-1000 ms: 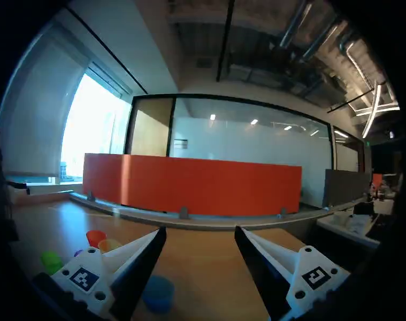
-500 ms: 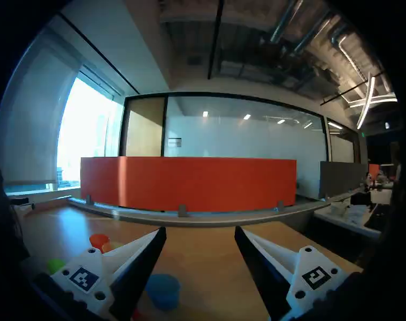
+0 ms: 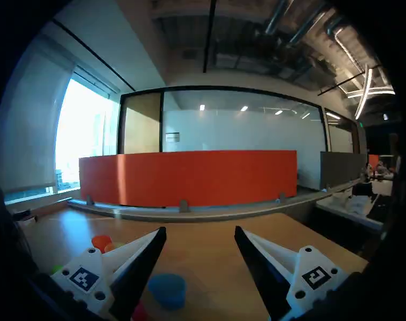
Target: Pour water
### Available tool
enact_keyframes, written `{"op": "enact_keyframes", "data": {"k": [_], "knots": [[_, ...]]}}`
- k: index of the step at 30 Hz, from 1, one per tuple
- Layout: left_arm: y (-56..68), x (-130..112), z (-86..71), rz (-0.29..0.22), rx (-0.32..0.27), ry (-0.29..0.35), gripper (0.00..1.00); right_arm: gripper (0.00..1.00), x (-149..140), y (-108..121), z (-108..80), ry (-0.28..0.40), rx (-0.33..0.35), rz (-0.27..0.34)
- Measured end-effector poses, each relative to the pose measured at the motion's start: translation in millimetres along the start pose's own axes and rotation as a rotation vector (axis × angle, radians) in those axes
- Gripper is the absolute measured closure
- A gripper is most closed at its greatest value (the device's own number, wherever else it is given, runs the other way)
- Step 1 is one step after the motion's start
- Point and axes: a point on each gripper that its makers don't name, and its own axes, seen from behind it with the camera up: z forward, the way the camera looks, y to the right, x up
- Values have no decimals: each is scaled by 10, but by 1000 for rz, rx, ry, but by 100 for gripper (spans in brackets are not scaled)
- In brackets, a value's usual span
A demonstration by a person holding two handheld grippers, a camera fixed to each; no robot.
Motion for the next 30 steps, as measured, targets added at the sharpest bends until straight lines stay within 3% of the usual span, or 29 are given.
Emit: {"op": "enact_keyframes", "data": {"k": [14, 30], "knots": [[30, -287, 33, 5, -12, -36, 3, 1, -84, 29, 8, -29, -11, 16], [14, -308, 9, -12, -17, -45, 3, 1, -130, 44, 27, -38, -11, 24]]}}
